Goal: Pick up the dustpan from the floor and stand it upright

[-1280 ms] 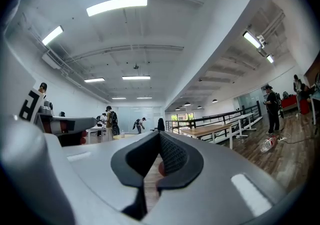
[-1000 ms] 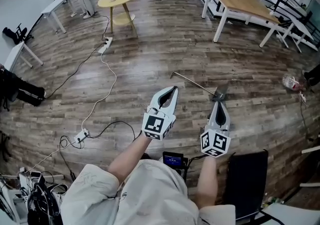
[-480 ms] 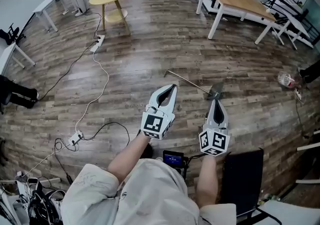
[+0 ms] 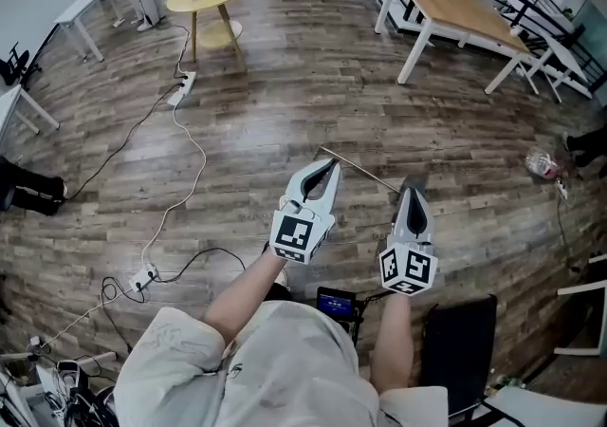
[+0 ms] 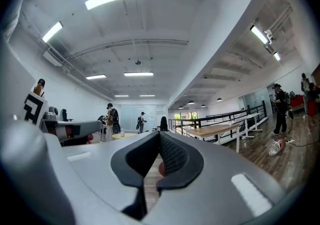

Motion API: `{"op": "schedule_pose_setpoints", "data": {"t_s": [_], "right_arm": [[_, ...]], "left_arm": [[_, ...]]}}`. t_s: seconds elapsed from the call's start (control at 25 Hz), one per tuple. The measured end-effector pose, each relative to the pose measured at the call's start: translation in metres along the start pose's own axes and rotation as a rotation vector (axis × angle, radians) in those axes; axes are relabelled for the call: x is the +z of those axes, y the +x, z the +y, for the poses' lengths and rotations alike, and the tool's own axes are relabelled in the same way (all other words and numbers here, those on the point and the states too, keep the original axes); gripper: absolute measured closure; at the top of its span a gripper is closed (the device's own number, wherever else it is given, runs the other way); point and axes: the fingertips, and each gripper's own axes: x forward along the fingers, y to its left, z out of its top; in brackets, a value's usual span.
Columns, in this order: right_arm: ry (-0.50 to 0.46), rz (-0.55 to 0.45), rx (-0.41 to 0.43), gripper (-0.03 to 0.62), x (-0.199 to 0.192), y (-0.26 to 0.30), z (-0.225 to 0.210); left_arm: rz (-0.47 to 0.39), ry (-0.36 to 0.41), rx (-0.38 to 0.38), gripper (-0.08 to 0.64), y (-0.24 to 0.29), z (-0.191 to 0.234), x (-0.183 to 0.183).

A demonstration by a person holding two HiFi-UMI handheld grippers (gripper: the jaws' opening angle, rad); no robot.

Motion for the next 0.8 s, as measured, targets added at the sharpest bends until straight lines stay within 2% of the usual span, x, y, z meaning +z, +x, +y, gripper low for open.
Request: {"op": "schedule_pose_setpoints", "data": {"t_s": [0.2, 0.4, 0.64, 0.8], "right_arm": [[-0.005, -0.023, -0.015, 0.586, 0.021, 0.116, 0.081], [-0.021, -0.047, -0.032, 0.586, 0.014, 0.202, 0.160], [-0.042, -0.045, -0.047, 0.586, 0.003, 0.281, 0.208], [-0.048, -0.044, -0.053, 0.586, -0.016, 0.313, 0.201]], "left_arm": [[-0.028, -0.011, -0.005, 0.540, 0.040, 0.143, 0.029], [-0.051, -0.010, -0.020, 0.540, 0.054, 0.260, 0.030], [-0.045, 0.001, -0.034, 0.540, 0.085, 0.345, 0.023], [-0.036, -0.007, -0.031, 0.540, 0.112, 0.365, 0.000]]}}
